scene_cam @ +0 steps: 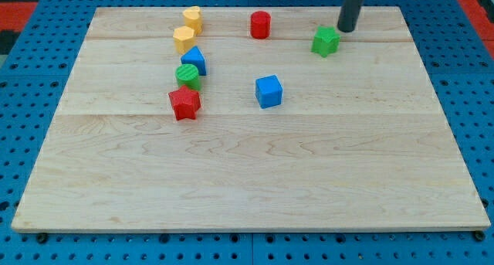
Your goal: Point your arm towards top center
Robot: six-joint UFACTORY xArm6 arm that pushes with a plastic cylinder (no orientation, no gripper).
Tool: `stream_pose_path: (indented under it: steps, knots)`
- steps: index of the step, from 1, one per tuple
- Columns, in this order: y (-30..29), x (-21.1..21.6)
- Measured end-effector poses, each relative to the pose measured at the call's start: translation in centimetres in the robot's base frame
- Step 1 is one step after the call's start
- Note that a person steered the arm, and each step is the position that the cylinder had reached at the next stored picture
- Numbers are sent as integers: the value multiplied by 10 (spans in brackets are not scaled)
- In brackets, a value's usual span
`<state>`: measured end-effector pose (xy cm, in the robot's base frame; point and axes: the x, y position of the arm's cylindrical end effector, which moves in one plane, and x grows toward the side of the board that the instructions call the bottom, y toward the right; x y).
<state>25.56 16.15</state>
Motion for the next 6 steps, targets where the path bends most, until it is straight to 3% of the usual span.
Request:
stream_pose_path:
  steps: [3,4,5,6]
  knots:
    - [-49,65]
    - [-6,64]
    - [26,22]
    - [6,-33]
